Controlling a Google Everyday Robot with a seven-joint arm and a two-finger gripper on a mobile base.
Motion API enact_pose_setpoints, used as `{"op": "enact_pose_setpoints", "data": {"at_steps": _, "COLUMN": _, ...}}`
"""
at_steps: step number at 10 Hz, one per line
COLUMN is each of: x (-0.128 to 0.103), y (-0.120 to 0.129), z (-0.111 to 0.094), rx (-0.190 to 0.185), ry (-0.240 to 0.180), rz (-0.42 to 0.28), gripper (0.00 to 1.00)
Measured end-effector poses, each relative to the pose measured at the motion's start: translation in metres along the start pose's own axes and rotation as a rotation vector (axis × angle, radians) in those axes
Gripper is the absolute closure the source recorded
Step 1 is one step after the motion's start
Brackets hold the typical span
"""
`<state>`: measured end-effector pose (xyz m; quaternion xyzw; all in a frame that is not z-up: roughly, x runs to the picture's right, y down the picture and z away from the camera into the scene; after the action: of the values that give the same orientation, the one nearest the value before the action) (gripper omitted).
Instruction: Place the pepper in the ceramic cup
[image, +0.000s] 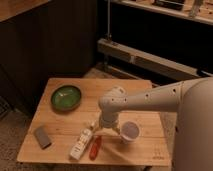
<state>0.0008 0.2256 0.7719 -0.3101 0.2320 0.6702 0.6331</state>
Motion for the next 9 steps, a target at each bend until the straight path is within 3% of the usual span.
{"op": "enact_pose_setpoints", "data": {"at_steps": 1, "x": 0.001, "y": 0.000, "z": 0.001, "rx": -0.002, "ry": 0.001, "rz": -0.001, "gripper": 0.44}}
{"op": "enact_pose_setpoints", "data": {"at_steps": 5, "x": 0.001, "y": 0.001, "z": 0.007, "rx": -0.012, "ry": 0.013, "rz": -0.008, "gripper": 0.45}}
{"op": "enact_pose_setpoints", "data": {"at_steps": 9, "x": 0.004, "y": 0.011, "z": 0.026, "rx": -0.019, "ry": 0.060, "rz": -0.032, "gripper": 0.45}}
